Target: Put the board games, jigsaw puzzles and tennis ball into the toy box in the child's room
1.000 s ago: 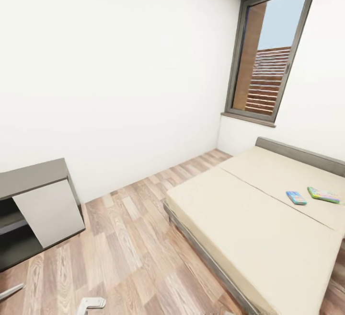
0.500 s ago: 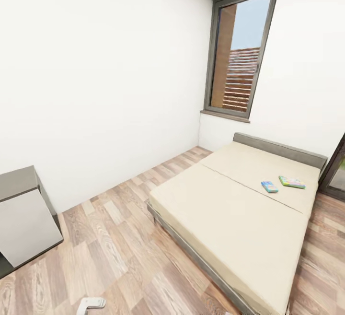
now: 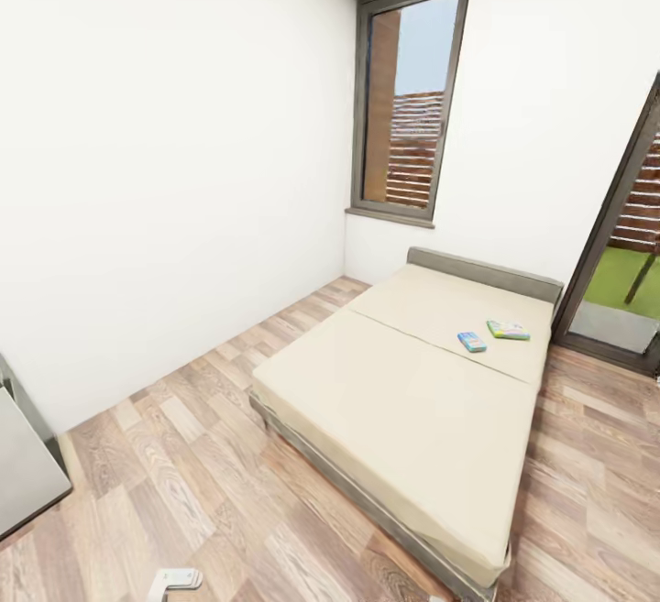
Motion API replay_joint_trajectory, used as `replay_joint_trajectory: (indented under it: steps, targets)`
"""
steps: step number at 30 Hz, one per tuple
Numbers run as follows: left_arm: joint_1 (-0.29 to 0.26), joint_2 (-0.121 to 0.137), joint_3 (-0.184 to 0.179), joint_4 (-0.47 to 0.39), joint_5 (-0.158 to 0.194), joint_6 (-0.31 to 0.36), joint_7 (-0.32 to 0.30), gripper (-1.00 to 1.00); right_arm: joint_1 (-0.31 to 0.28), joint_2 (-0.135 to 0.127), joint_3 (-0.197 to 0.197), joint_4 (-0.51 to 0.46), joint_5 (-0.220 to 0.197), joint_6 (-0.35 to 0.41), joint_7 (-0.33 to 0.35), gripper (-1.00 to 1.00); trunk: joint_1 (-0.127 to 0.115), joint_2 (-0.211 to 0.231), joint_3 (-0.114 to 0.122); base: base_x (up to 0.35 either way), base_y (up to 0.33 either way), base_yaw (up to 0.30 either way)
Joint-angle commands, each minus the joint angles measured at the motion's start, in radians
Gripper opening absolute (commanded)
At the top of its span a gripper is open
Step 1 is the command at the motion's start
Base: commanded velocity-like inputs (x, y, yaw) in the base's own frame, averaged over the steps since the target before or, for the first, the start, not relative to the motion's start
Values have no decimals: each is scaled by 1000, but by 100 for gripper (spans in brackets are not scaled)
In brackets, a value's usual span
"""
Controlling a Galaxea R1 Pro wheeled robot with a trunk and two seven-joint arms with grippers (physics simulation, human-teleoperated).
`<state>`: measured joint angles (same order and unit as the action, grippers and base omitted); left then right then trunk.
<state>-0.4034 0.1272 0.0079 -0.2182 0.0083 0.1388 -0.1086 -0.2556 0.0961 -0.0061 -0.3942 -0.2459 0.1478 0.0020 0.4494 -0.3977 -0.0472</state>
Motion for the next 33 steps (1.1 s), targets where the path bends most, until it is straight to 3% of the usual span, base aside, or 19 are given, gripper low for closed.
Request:
replay_joint_trajectory:
  steps: [1,33]
  targets:
    - [0,0,1,-3,1,7,-4,100,-1,1,0,-2,-5,5,0,100,1,-2,-3,0,0,-281]
    - [0,0,0,-3,1,5,-3,100,-1,4,-1,-2,-9,5,0,100,1,-2,-14,0,0,-281]
